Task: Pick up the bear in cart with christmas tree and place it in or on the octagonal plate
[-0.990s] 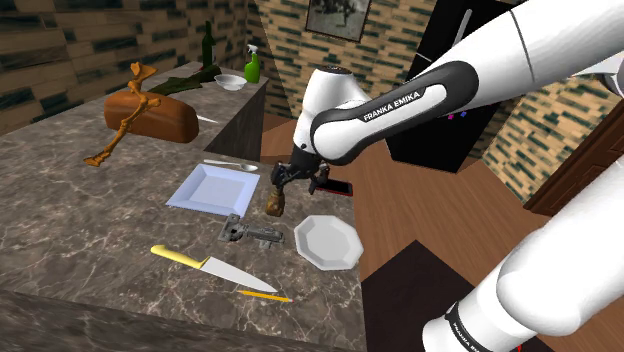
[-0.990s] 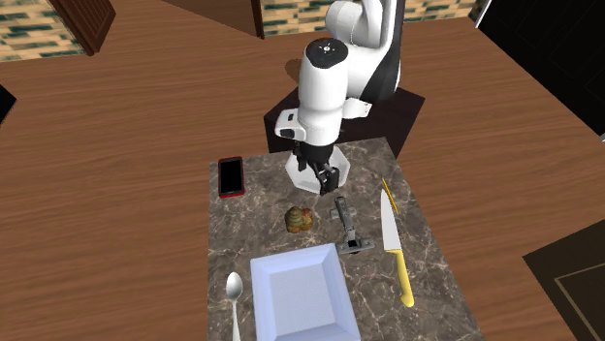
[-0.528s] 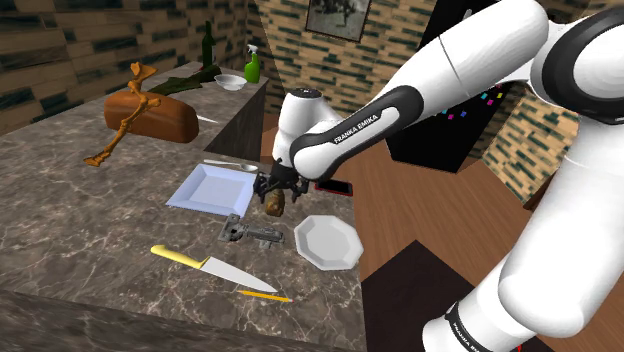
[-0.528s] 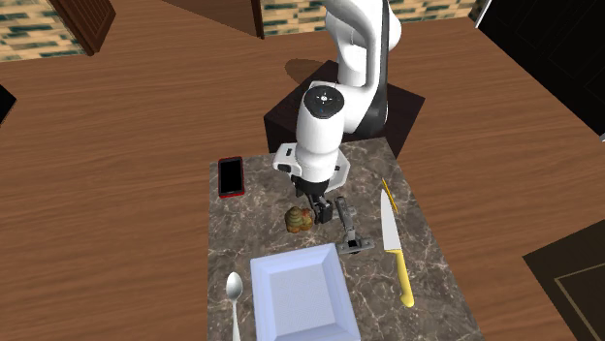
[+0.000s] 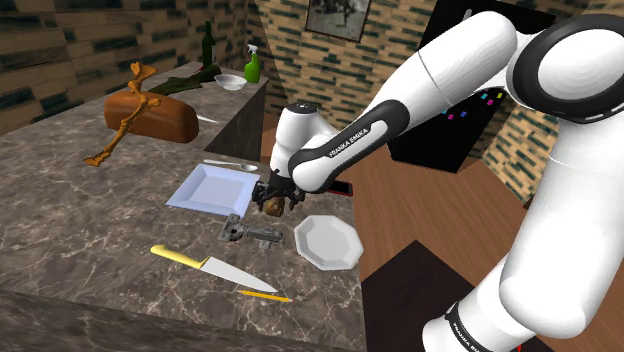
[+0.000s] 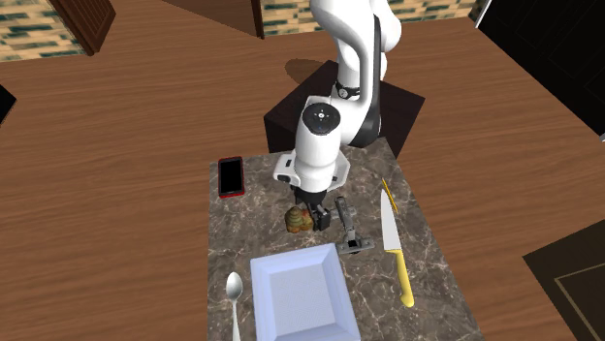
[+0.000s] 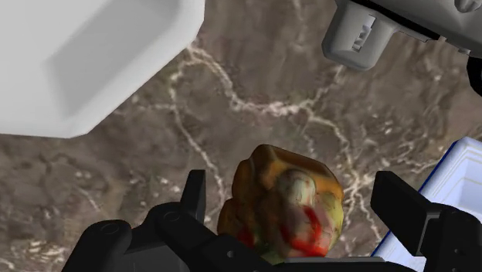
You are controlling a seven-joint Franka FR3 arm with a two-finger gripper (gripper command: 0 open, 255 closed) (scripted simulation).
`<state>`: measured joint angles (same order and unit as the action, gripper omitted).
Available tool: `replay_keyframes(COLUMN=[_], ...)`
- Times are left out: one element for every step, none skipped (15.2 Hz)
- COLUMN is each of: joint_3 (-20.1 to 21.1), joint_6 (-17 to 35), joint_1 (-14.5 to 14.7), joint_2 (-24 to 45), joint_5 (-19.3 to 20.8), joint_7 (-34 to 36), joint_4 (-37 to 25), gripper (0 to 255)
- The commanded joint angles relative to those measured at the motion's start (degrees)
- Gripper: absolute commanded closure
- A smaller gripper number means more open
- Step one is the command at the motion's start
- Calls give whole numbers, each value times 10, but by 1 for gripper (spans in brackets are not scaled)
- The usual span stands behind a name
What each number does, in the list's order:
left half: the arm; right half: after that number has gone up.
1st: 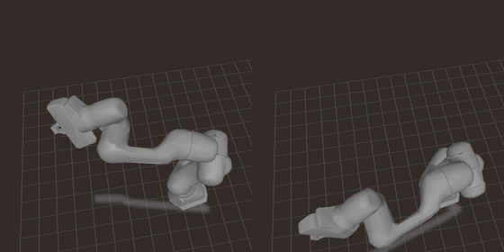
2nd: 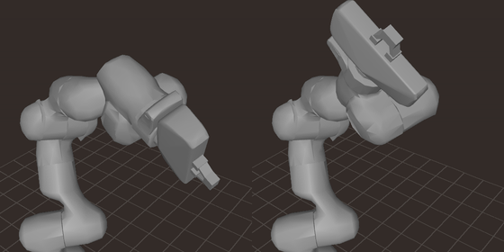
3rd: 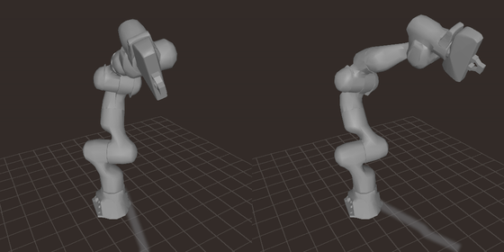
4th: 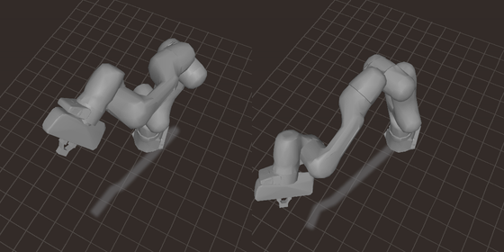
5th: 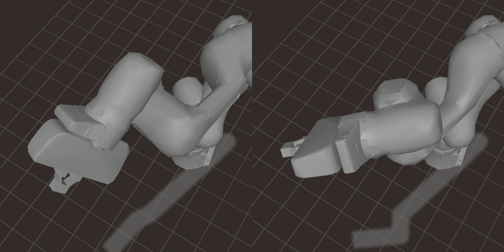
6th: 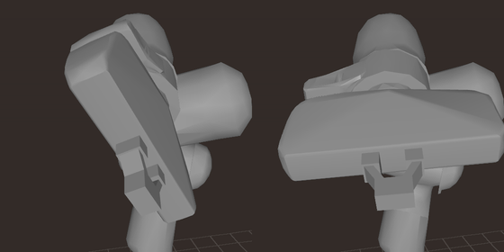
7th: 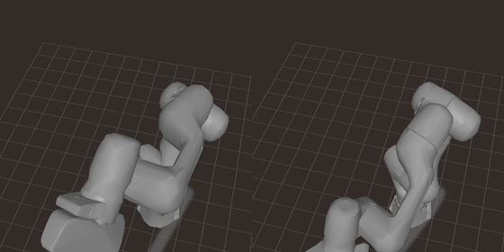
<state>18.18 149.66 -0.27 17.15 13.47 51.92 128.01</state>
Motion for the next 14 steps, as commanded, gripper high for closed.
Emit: replay_keyframes(joint_3=[-1,-1,-1,-1,0,0,0,0,-1,0,0,0,0,0], joint_6=[1,1,1,1,1,1,1,1,1,1,1,1,1,1], joint_1=[0,0,0,0,0,0,0,0,0,0,0,0,0,0], joint_2=[1,1,1,1,1,1,1,1,1,1,1,1,1,1], joint_5=[1,1,1,1,1,1,1,1,1,1,1,1,1,1], joint_7=[0,0,0,0,0,0,0,0,0,0,0,0,0,0], joint_4=[0,0,0,0,0,0,0,0,0,0,0,0,0,0], gripper=[0,0,0,0,0,255,255,255,255,255,255,255,255,255])
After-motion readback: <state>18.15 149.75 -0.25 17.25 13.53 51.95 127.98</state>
